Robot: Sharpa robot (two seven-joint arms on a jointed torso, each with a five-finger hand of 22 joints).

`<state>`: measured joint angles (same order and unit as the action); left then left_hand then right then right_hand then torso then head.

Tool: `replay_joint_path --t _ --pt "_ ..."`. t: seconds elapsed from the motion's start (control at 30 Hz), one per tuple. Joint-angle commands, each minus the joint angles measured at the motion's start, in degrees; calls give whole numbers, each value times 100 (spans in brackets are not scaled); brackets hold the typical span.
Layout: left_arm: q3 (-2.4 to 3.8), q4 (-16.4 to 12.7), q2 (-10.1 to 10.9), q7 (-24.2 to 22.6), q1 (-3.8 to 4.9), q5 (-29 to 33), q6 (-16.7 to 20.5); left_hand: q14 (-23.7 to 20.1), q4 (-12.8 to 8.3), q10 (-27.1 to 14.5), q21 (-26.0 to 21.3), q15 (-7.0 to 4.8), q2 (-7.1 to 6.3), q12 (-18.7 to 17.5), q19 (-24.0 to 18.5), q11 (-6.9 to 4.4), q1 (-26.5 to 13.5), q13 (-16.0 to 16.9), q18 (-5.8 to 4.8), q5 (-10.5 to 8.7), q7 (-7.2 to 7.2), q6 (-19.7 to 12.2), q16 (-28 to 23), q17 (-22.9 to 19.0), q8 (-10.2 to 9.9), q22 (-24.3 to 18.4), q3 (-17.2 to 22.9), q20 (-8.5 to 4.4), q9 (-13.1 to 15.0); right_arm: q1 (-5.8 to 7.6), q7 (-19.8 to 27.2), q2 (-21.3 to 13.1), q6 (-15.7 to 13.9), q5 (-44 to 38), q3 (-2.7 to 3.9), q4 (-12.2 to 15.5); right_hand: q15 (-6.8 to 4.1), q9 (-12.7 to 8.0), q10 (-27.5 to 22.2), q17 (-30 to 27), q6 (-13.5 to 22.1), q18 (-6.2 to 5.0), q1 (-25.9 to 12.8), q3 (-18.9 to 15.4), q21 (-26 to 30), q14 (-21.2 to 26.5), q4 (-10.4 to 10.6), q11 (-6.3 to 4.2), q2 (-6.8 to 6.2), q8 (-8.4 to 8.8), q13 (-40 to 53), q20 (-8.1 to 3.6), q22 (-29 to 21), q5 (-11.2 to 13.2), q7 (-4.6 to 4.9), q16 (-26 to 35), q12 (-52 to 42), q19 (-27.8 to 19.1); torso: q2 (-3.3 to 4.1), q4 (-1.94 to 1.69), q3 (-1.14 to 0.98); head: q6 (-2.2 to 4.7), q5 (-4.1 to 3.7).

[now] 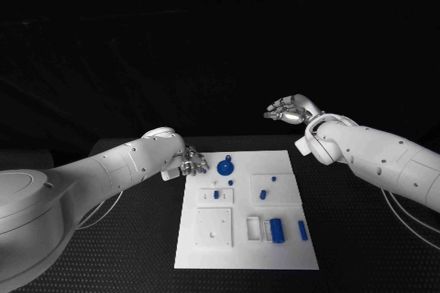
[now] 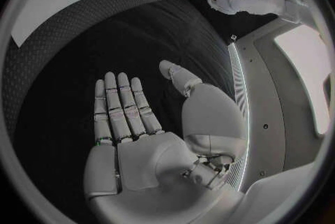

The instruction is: Assemble the parts on the task board

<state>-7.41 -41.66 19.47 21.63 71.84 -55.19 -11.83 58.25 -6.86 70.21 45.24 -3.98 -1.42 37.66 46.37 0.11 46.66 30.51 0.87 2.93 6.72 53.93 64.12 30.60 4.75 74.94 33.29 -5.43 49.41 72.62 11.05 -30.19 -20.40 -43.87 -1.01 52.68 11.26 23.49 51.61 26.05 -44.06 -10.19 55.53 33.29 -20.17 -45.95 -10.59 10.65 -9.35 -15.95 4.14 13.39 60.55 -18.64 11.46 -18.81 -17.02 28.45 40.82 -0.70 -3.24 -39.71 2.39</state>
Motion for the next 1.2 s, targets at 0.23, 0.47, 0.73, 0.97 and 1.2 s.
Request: replay_joint_path --t 0.23,0.47,0.73,0.97,1.2 --pt "-3 5 -18 -115 -23 158 -14 42 -45 40 -19 0 189 -10 74 16 18 20 36 -7 -3 22 44 0 10 29 0 -392 -42 0 39 18 50 -18 1 -4 15 -6 30 -6 38 -58 -31 -27 26 36 5 28 29 -24 -8 1 8 -21 127 20 28 -56 -5 -9 0 -18 -2" --pt "2 69 -17 -171 -23 316 -45 59 -298 79 -21 -17 492 -7 93 -65 238 37 29 -4 -96 357 65 -2 225 73 68 -407 -53 0 36 14 53 -18 1 -8 15 -8 31 -8 38 -59 -32 -28 26 37 7 29 30 -24 -9 2 10 -23 127 19 28 -57 -5 -4 2 -24 7" --pt "3 103 -12 -200 -22 348 -39 90 -608 136 -22 -29 734 -7 126 -101 486 49 12 10 -139 509 88 -6 342 98 157 -418 -106 0 35 20 62 -18 1 -15 15 -9 30 -9 39 -59 -34 -30 27 37 9 29 31 -24 -10 3 12 -24 127 18 29 -58 -8 -7 -1 -36 5" --pt "5 16 68 -180 -19 418 155 192 -670 262 8 -69 769 45 227 -166 491 84 8 235 -210 711 163 10 504 110 173 -453 -123 -1 35 9 65 -18 1 -25 15 -10 30 -11 39 -60 -36 -32 28 38 11 29 32 -25 -11 3 13 -25 128 18 29 -59 -12 -7 0 -44 7" --pt "7 -378 350 -124 -2 602 436 276 -708 365 53 -118 783 107 310 -207 453 124 16 287 -252 794 242 34 591 118 163 -495 -131 -1 31 -28 68 -16 1 -14 16 -11 30 -13 40 -61 -38 -34 29 39 13 29 32 -25 -12 4 15 -27 128 17 29 -59 -19 -13 1 -41 8"
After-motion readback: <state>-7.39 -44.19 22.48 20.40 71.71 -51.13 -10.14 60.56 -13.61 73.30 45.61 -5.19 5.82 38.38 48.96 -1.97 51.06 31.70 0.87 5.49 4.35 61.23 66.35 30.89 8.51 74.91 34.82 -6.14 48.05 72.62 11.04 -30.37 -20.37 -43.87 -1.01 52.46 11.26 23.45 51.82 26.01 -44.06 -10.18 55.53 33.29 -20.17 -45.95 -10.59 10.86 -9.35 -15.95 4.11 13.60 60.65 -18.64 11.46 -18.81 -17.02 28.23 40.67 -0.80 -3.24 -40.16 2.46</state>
